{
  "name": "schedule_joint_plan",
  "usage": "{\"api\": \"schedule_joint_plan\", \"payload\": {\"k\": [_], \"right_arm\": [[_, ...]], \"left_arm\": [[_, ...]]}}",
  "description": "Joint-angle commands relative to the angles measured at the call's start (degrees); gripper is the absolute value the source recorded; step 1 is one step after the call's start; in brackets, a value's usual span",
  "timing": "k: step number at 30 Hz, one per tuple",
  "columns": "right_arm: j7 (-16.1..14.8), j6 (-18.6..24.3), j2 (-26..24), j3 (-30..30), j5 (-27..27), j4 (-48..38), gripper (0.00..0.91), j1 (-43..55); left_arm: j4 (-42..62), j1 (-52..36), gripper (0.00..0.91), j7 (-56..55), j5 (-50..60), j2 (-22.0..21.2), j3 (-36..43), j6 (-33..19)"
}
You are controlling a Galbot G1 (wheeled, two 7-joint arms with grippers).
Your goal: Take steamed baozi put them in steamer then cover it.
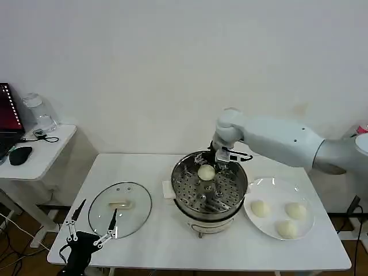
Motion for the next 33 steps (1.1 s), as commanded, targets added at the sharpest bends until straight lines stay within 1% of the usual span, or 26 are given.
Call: {"api": "schedule_joint_plan", "payload": {"k": [1, 2, 3, 4, 5, 7, 8, 9, 10, 11, 12, 15, 17, 19, 20, 23, 25, 27, 29, 33], "right_arm": [[2.4, -2.4, -4.0, 0.5, 11.9, 1.3, 0.907, 4.3], [3.1, -3.6, -5.3, -0.5, 16.2, 1.8, 0.907, 6.1], [3.4, -4.1, -6.1, -1.2, 17.1, 2.2, 0.907, 7.2], [4.2, -4.8, -7.0, -1.7, 19.7, 2.5, 0.907, 8.6], [6.0, -5.2, -8.4, -4.2, 22.5, 2.9, 0.907, 10.8], [6.2, -7.2, -10.2, -6.3, 26.4, 3.1, 0.907, 12.6], [6.4, -8.8, -11.4, -9.2, 30.4, 3.4, 0.907, 15.0], [6.4, -9.1, -11.9, -10.5, 31.4, 3.4, 0.907, 15.9], [5.5, -8.8, -12.8, -11.3, 32.8, 3.1, 0.907, 16.6], [4.3, -8.2, -13.4, -11.4, 33.1, 2.8, 0.907, 16.7], [2.5, -7.9, -14.4, -11.6, 34.0, 2.3, 0.907, 16.9], [-3.0, -12.6, -16.2, -13.2, 40.1, 0.7, 0.907, 17.7], [-6.4, -14.1, -17.1, -13.1, 40.9, -1.6, 0.907, 17.2], [-9.6, -16.8, -18.0, -13.1, 41.0, -3.8, 0.907, 16.6], [-10.4, -17.7, -18.4, -13.1, 41.4, -4.6, 0.907, 16.3], [-10.8, -18.1, -20.3, -13.2, 41.4, -5.6, 0.907, 15.3], [-10.9, -20.5, -22.7, -14.7, 42.2, -5.2, 0.907, 14.8], [-11.6, -21.8, -23.6, -15.3, 41.7, -5.1, 0.907, 14.3], [-12.8, -23.9, -25.7, -15.3, 40.5, -5.2, 0.907, 11.8], [-13.3, -26.2, -28.0, -14.0, 39.1, -4.1, 0.907, 7.8]], "left_arm": [[-0.1, 0.1, 0.907, 0.0, 0.1, 0.1, 0.2, -0.1], [-0.2, 0.0, 0.907, 0.0, 0.1, 0.1, 0.3, -0.1], [-0.3, 0.0, 0.907, 0.0, 0.1, 0.1, 0.3, -0.1], [-0.4, 0.0, 0.907, 0.0, 0.1, 0.1, 0.4, -0.1], [-0.4, 0.0, 0.907, 0.0, 0.2, 0.1, 0.5, -0.1], [-0.5, 0.1, 0.907, 0.0, 0.2, -0.1, 0.7, -0.2], [-0.6, 0.1, 0.907, 0.0, 0.3, -0.1, 0.8, -0.2], [-0.7, 0.1, 0.907, 0.0, 0.3, -0.1, 0.9, -0.2], [-0.8, 0.1, 0.907, 0.0, 0.4, -0.1, 1.0, -0.2], [-0.8, 0.1, 0.907, 0.0, 0.4, -0.1, 1.1, -0.3], [-0.9, 0.1, 0.907, 0.0, 0.5, -0.1, 1.2, -0.3], [-1.1, 0.2, 0.907, 0.0, 0.6, -0.1, 1.4, -0.4], [-1.3, 0.3, 0.907, 0.0, 0.6, 0.0, 1.5, -0.5], [-1.5, 0.7, 0.907, 0.1, 0.6, 0.0, 1.6, -0.6], [-1.6, 0.9, 0.907, 0.1, 0.6, 0.0, 1.5, -0.8], [-1.9, 1.8, 0.907, 0.0, 0.5, -0.1, 1.3, -1.3], [-2.0, 2.5, 0.907, -0.2, 0.4, -0.1, 1.0, -1.8], [-1.9, 2.7, 0.907, -0.3, 0.4, -0.2, 1.0, -2.1], [-1.8, 2.8, 0.907, -0.3, 0.4, -0.2, 0.9, -2.4], [-2.5, 2.9, 0.907, -0.1, 0.4, 0.0, 0.7, -2.4]]}}
